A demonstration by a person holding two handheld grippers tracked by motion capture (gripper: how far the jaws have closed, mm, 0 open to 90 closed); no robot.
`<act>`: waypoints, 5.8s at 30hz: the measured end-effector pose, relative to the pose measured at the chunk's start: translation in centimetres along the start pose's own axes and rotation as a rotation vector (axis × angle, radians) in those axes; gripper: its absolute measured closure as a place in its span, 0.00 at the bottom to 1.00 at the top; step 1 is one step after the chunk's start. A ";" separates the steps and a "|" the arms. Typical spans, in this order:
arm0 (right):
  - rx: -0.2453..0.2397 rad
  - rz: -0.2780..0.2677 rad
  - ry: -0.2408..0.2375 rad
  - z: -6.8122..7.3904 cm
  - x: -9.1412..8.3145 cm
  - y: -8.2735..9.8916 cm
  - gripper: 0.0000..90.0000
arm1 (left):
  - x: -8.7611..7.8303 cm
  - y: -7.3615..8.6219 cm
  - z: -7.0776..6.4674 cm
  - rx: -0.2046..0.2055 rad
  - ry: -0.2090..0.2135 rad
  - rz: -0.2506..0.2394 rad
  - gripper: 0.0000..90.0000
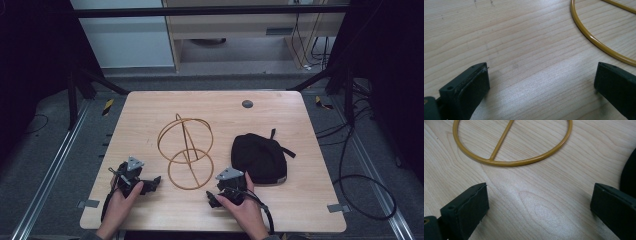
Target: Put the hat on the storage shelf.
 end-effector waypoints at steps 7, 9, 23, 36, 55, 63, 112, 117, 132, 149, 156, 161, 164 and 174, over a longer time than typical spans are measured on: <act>-0.013 -0.012 0.074 0.2 -1.0 -0.9 0.10 | -0.2 0.2 -0.2 0.025 0.027 -0.003 0.00; -0.034 -0.022 0.090 0.4 -1.6 -1.4 0.11 | -0.2 0.2 -0.2 0.026 0.028 -0.003 0.00; -0.270 0.123 0.153 -4.2 -9.5 -6.4 0.21 | -0.4 0.4 -0.1 0.065 0.066 -0.003 0.00; -0.152 0.239 0.206 -12.8 -13.9 -7.2 0.20 | -0.2 0.2 -0.4 0.066 0.065 -0.004 0.00; -0.201 0.434 0.161 -14.9 -10.7 -9.9 0.35 | -0.6 0.5 -0.5 0.092 0.091 0.002 0.00; -0.149 0.503 0.110 -16.3 -7.6 -8.4 0.25 | -0.6 0.6 -0.6 0.092 0.090 0.002 0.00; -0.124 0.204 0.037 -14.2 -17.0 -10.2 0.87 | -0.5 0.5 -0.8 0.095 0.099 -0.008 0.00; -0.106 0.129 0.023 -13.8 -18.4 -10.7 0.87 | -0.5 0.5 -0.8 0.099 0.100 -0.006 0.00; -0.083 0.011 0.008 -12.9 -20.2 -12.5 0.87 | -0.5 0.5 -0.8 0.103 0.106 -0.008 0.00; -0.088 -0.114 -0.019 -11.1 -23.8 -15.7 0.87 | -0.5 0.5 -0.8 0.106 0.106 -0.008 0.00; -0.093 -0.145 -0.025 -10.5 -24.4 -17.1 0.87 | -0.5 0.5 -0.8 0.106 0.106 -0.007 0.00; -0.103 -0.157 -0.029 -10.2 -24.7 -18.1 0.87 | -0.5 0.5 -0.8 0.106 0.107 -0.004 0.00; -0.109 -0.164 -0.033 -9.9 -24.7 -18.6 0.87 | -0.5 0.5 -0.8 0.106 0.106 -0.004 0.00; -0.111 -0.192 -0.064 -9.0 -24.9 -20.1 0.87 | -0.5 0.5 -0.8 0.107 0.107 -0.004 0.00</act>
Point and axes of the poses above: each handheld gripper's, and its own axes: x roughly forward along the jaws, y roughly out of its underside, z roughly to its left, the point moved 6 cm from there along x, roughly forward along the jaws, and after that the axes turned 1 degree about x, right-handed, at the moved point
